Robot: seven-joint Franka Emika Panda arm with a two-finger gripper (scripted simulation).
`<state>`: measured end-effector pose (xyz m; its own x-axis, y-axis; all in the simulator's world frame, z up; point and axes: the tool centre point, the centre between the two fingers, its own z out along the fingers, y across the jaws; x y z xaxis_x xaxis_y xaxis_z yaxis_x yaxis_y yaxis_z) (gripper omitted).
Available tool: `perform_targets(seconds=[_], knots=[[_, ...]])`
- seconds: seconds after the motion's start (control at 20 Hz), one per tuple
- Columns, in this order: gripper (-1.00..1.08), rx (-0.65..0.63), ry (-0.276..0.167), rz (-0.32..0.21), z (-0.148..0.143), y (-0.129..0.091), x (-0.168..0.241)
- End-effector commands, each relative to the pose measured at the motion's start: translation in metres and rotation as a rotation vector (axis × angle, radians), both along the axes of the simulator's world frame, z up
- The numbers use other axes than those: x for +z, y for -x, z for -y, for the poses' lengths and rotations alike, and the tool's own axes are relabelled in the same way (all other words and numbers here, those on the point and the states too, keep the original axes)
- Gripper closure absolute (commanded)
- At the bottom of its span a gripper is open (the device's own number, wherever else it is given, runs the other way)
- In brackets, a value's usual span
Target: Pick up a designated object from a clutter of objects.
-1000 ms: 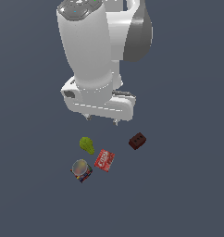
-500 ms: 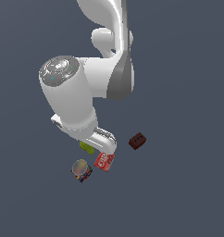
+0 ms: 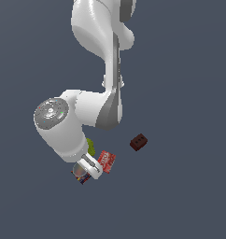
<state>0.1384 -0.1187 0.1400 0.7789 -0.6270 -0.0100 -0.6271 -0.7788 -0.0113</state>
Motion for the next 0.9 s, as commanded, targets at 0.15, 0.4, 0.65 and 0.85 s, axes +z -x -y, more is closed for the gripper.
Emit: perform_targets(seconds=[0.15,0.4,0.65,0.85], knots=[[-0.92,-0.057,0.011,0.000,0.012,-0.008,-0.023],[-0.92,-0.076,0.015,0.000,0.017,-0.010,-0.032],[-0.92,-0.073,0.014,-0.001,0.016,-0.009,-0.035],[-0.92,-0.075,0.015,-0.001,0.016,-0.009,-0.053]])
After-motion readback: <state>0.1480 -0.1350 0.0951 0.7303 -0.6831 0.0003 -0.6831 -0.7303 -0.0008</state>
